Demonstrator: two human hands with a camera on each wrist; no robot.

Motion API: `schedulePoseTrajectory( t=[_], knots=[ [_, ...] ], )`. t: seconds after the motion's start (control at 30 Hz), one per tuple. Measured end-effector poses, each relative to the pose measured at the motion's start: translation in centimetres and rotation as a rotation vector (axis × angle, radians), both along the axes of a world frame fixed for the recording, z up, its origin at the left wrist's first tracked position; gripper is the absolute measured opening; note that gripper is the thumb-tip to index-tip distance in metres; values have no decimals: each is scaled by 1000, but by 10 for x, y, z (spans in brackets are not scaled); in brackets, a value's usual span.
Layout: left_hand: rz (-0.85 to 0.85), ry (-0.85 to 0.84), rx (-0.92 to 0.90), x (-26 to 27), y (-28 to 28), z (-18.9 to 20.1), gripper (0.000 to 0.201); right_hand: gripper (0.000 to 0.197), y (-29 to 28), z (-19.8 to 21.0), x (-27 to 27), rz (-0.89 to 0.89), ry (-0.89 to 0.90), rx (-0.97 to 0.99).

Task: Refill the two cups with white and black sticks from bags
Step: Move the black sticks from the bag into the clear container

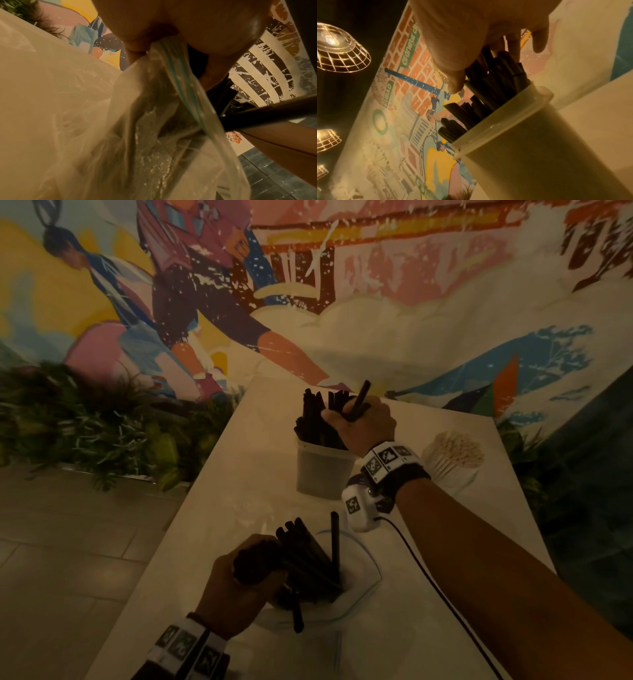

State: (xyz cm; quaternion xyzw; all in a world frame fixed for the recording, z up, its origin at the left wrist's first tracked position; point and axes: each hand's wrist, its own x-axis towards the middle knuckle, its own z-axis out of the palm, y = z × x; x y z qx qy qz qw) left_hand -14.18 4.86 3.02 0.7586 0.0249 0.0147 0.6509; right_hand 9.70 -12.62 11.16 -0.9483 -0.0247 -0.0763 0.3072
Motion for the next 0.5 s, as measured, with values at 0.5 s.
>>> schedulePoseTrajectory(
  t=[0.5],
  knots=[
    [-3, -24, -12, -1, 0, 3, 27, 47, 4, -22, 17, 230, -214, -260]
  ],
)
